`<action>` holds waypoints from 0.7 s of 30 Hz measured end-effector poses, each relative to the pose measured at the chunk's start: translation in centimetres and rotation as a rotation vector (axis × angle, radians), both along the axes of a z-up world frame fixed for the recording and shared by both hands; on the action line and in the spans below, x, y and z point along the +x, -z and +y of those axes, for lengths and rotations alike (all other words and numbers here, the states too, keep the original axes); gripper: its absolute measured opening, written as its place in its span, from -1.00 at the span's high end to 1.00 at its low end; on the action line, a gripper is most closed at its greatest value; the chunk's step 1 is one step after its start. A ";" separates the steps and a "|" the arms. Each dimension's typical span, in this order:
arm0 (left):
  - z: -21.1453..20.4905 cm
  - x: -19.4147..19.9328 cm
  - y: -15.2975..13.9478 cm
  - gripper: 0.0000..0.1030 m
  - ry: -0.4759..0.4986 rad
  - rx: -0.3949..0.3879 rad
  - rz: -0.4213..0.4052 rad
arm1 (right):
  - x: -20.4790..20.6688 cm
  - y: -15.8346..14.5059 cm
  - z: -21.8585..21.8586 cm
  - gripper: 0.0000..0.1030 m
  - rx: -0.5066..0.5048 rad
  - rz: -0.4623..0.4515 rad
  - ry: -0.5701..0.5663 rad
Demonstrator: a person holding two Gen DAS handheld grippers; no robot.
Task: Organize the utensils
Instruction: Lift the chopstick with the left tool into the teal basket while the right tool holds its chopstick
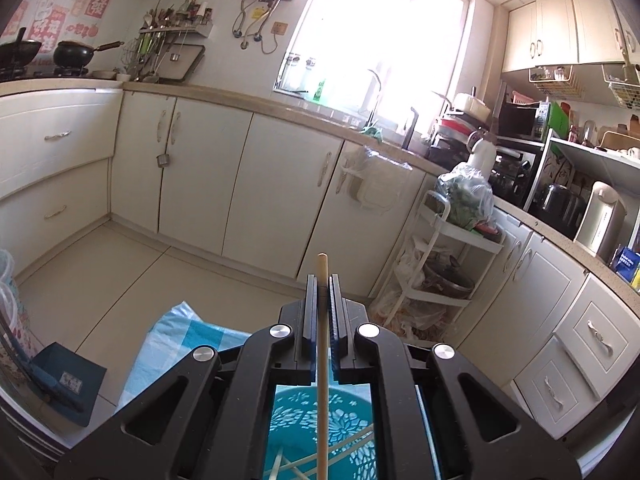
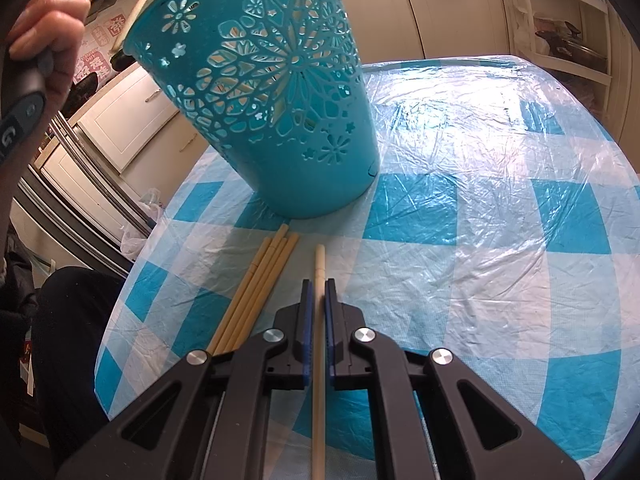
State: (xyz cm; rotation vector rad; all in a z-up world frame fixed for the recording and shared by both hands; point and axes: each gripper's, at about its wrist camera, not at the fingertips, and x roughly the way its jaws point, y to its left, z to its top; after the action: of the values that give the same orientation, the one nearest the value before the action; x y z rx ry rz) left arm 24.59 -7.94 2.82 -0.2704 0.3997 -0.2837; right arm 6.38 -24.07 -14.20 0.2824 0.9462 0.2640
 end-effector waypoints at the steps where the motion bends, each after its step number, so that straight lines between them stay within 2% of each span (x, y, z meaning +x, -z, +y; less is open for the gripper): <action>1: -0.1 0.0 -0.2 0.90 0.003 0.002 -0.004 | 0.0 0.0 0.0 0.88 0.000 0.000 0.000; 14: -1.1 1.4 -0.9 0.90 -0.023 0.013 -0.024 | 0.1 0.0 0.0 0.88 0.003 0.001 0.001; 21: -1.5 0.7 1.1 0.90 0.009 0.054 0.024 | 0.1 0.0 0.1 0.88 0.006 0.001 0.000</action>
State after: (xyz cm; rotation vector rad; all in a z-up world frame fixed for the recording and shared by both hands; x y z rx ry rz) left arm 25.29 -9.49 1.75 -0.2190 0.4320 -0.2781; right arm 6.48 -23.98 -14.25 0.2876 0.9468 0.2665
